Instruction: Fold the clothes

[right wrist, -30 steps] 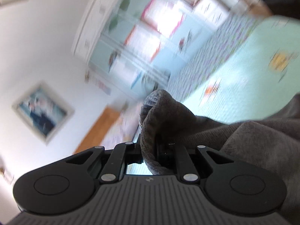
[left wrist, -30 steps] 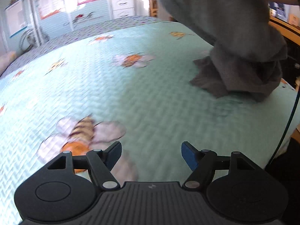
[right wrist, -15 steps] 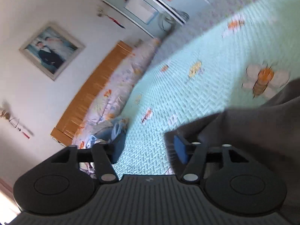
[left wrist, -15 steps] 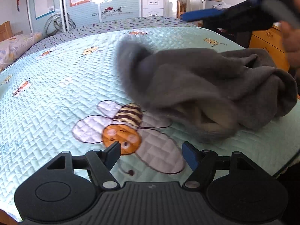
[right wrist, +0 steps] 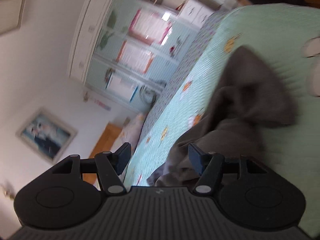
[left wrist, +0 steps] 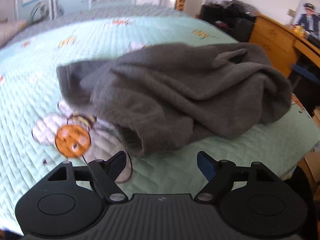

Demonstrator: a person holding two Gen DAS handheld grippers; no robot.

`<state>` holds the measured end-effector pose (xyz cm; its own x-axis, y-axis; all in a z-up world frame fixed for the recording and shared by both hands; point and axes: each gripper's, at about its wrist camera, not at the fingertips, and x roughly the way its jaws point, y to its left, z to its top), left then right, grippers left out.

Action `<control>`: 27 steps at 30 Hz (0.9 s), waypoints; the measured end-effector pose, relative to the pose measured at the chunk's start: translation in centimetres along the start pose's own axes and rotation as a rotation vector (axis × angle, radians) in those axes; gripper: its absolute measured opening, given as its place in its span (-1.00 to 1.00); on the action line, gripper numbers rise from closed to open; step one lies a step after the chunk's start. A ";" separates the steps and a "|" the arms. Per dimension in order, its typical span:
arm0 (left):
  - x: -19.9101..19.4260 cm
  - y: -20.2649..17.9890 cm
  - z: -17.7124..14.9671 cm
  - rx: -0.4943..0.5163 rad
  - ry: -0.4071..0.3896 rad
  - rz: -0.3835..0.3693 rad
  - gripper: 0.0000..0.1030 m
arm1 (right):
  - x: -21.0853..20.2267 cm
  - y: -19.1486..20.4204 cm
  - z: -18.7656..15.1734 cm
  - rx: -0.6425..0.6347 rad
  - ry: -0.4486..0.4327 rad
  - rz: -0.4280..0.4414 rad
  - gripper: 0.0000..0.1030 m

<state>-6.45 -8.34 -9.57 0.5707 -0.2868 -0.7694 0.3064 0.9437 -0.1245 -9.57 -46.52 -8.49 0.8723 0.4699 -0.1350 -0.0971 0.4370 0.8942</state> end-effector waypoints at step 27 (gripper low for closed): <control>-0.8 0.8 6.9 -0.126 -0.167 0.406 -0.73 | -7.7 -7.5 1.0 0.038 -0.181 -0.118 0.29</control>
<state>-1.44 -8.49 -4.71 0.7436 0.0974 -0.6615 -0.0562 0.9949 0.0833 -15.12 -54.15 -13.72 0.9486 0.2706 -0.1639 0.0257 0.4504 0.8925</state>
